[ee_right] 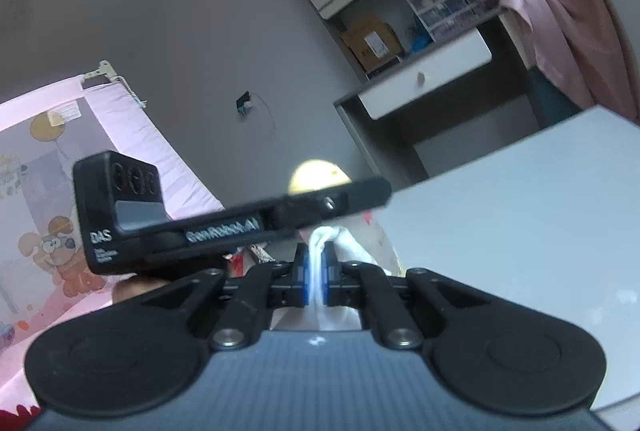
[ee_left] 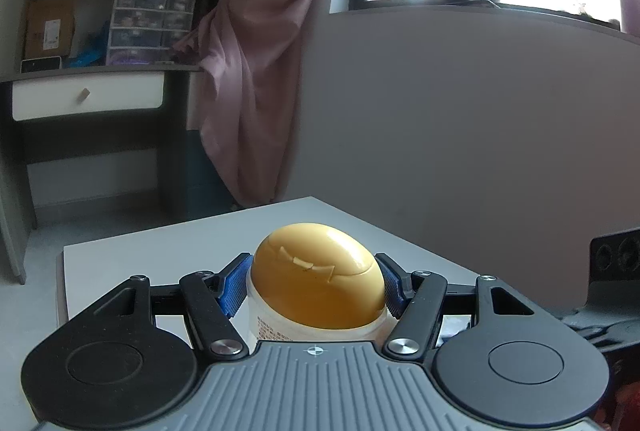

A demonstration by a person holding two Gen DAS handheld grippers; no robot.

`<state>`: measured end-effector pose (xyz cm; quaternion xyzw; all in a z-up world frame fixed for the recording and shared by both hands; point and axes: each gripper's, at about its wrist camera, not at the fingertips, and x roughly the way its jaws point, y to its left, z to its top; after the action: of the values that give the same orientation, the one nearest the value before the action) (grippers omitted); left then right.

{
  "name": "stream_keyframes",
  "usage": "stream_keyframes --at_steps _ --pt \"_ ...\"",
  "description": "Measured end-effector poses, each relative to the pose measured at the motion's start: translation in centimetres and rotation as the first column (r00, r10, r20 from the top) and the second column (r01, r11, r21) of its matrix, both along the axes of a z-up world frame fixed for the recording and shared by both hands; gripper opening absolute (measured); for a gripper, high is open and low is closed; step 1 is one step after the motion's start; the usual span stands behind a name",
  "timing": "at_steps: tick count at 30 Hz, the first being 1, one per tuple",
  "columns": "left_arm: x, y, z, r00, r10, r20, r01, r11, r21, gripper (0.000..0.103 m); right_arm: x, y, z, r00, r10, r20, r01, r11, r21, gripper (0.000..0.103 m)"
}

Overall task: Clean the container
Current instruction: 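Rub the tissue up and down the bottle's side with the right gripper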

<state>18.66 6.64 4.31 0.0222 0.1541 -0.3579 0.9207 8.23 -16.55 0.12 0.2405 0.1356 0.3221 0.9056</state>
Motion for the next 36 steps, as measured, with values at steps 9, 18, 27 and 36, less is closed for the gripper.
stream_keyframes --at_steps 9,18,27,36 --pt "-2.1 0.2 -1.6 1.0 -0.002 0.014 0.002 1.0 0.009 0.066 0.2 -0.1 -1.5 0.998 0.014 -0.056 -0.015 1.0 -0.017 0.005" --pt "-3.1 0.8 -1.7 1.0 0.0 0.013 -0.001 1.0 0.019 0.066 0.3 -0.2 -2.7 0.993 -0.008 -0.117 0.003 0.999 -0.042 0.005" --pt "-2.7 0.3 -1.1 1.0 -0.003 0.008 0.003 1.0 0.022 0.066 0.7 -0.3 -3.5 0.989 -0.024 -0.149 0.017 0.999 -0.052 0.006" --pt "-2.2 0.6 -1.1 1.0 -0.009 -0.005 0.009 0.999 0.03 0.066 -0.3 -0.3 -1.0 0.997 -0.027 -0.066 0.025 0.999 -0.032 0.006"
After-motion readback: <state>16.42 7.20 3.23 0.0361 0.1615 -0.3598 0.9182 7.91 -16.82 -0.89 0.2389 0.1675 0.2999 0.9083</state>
